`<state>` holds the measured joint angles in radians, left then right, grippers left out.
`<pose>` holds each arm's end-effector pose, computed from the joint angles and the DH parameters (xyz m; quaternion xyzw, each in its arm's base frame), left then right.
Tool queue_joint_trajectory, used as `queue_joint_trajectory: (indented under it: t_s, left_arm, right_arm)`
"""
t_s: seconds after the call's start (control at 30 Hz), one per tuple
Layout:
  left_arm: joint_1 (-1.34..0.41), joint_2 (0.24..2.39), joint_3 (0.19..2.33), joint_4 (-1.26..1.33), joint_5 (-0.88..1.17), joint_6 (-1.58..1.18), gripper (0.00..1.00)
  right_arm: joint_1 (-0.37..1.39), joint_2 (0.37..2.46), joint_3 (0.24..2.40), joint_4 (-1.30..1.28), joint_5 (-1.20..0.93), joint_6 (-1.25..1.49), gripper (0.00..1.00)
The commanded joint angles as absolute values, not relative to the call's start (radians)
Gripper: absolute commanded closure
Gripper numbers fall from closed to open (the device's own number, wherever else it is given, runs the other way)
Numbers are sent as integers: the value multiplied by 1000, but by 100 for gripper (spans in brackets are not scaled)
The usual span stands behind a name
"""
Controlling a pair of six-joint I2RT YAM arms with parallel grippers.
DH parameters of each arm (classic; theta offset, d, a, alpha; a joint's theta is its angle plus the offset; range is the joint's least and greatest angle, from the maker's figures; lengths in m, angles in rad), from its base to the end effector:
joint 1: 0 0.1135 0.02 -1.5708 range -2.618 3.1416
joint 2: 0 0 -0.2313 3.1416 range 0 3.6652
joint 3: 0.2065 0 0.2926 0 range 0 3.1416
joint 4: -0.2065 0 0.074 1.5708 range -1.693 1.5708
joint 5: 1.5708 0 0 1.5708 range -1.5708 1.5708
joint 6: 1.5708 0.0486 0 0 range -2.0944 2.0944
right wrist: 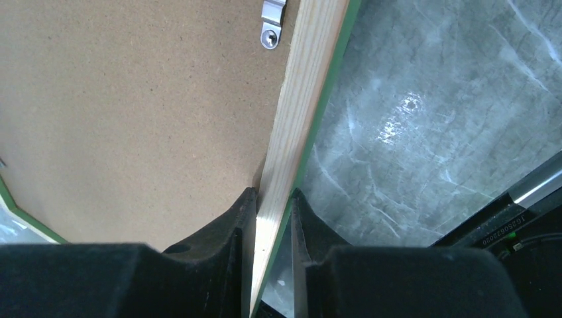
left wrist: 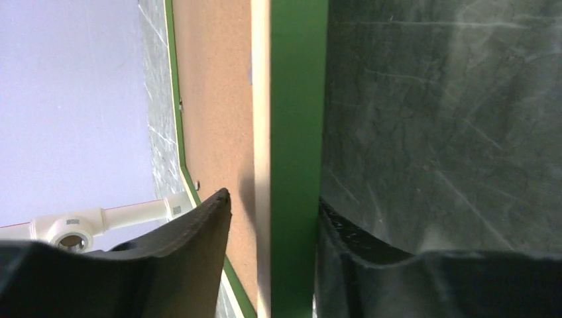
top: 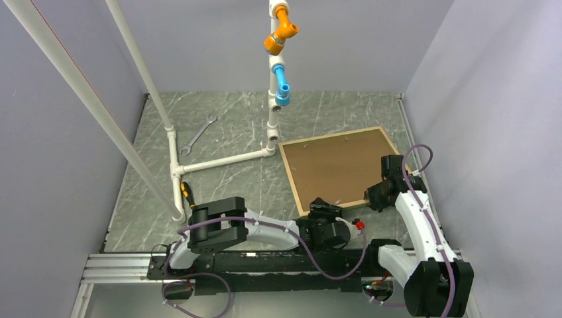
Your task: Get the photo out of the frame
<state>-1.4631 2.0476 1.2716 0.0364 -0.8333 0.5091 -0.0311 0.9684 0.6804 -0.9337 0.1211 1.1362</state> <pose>0.0843 -0.4449 0.0893 0.6075 0.5980 0.1594 0.4980 0.2221 -0.0128 0.1654 0.5505 0.8145 0.0403 0.1788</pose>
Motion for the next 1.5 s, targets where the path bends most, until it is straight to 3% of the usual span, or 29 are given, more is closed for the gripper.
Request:
queue_joint_trajectory:
  t_s: [0.0,0.2,0.27,0.33,0.47,0.53,0.57,0.87,1.03,1.23,1.33,1.47]
  left_arm:
    - [-1462,2047,1288,122,-927,558,54]
    - [-1461,2033,1314,108,-942,549,66]
    - [-1463,2030,1328,89,-947,541,73]
    - [-1462,2021,1338,72,-942,529,77]
    - [-1462,1988,1353,26,-916,488,82]
    - [-1462,1970,1361,4,-902,462,82]
    - [-1461,1962,1364,-20,-895,451,83]
    - [-1458,1890,1409,-119,-844,389,85]
    - [-1459,1836,1394,-106,-805,382,85]
    - [-1457,1805,1411,-129,-766,357,86]
    - [-1457,1793,1414,-131,-743,347,86]
    - [-1458,1778,1411,-127,-719,339,83]
  right_arm:
    - [-30,938,726,-930,96,1096,100]
    - [-30,844,690,-873,120,1042,100]
    - [-29,816,693,-875,135,1033,94]
    - [-30,793,701,-876,149,1017,78]
    - [-30,753,704,-877,164,981,33]
    - [-30,740,696,-877,152,970,5]
    - [-30,736,694,-877,148,962,1]
    - [-40,692,666,-800,97,984,1]
    - [-42,695,648,-695,64,1041,6]
    - [-41,675,622,-632,51,1144,20]
    - [-41,683,626,-641,52,1177,41]
    - [-40,702,652,-685,73,1198,57]
